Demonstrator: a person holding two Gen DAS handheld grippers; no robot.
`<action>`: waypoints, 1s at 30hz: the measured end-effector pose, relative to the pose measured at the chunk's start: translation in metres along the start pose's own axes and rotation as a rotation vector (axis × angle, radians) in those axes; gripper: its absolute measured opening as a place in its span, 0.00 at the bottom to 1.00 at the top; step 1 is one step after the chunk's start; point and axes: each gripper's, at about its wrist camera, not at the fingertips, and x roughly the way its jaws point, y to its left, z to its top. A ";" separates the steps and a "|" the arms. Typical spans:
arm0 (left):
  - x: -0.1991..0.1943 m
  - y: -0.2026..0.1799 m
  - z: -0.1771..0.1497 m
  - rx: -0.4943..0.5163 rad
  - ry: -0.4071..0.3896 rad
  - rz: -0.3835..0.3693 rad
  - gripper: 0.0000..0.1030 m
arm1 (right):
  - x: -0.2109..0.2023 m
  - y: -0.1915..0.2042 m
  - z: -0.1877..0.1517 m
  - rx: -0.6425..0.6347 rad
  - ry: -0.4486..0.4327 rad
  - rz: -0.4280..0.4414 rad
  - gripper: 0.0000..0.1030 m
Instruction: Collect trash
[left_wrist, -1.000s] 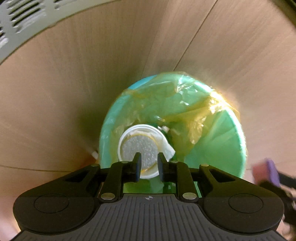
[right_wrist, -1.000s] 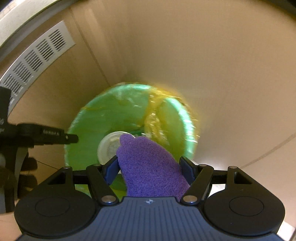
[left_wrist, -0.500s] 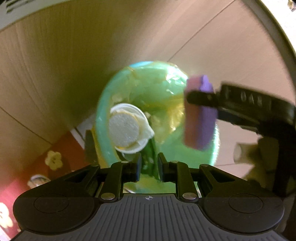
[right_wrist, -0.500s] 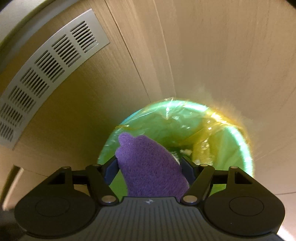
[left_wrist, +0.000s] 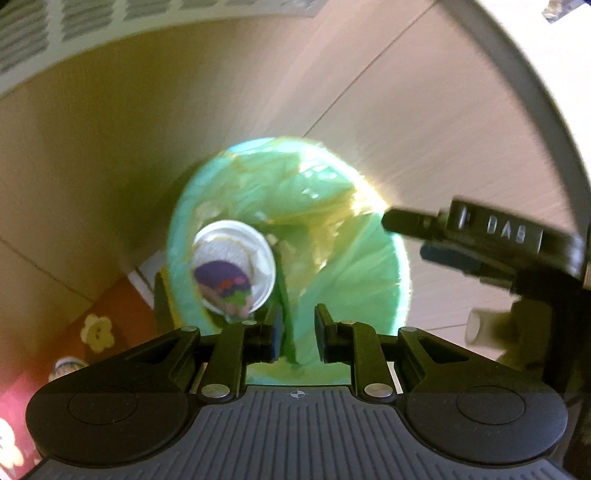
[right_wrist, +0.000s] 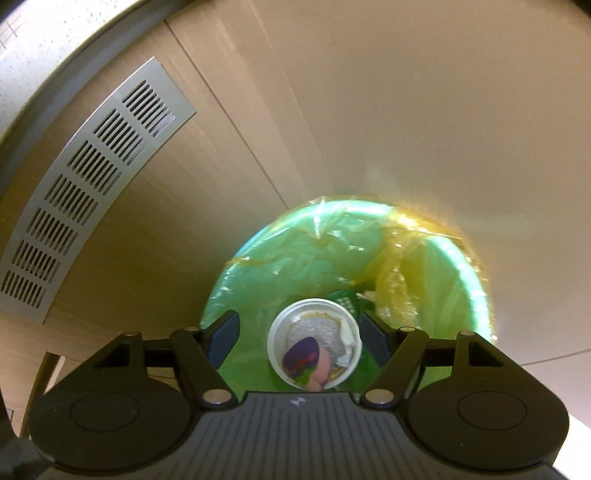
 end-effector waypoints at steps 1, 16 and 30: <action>-0.005 -0.005 0.002 0.011 -0.008 -0.006 0.21 | -0.003 -0.002 -0.001 0.003 -0.008 -0.010 0.70; -0.266 -0.114 0.040 0.248 -0.540 0.002 0.21 | -0.227 0.088 0.016 -0.236 -0.472 -0.064 0.78; -0.363 -0.136 0.026 0.294 -0.769 0.252 0.16 | -0.301 0.197 0.047 -0.346 -0.569 0.051 0.86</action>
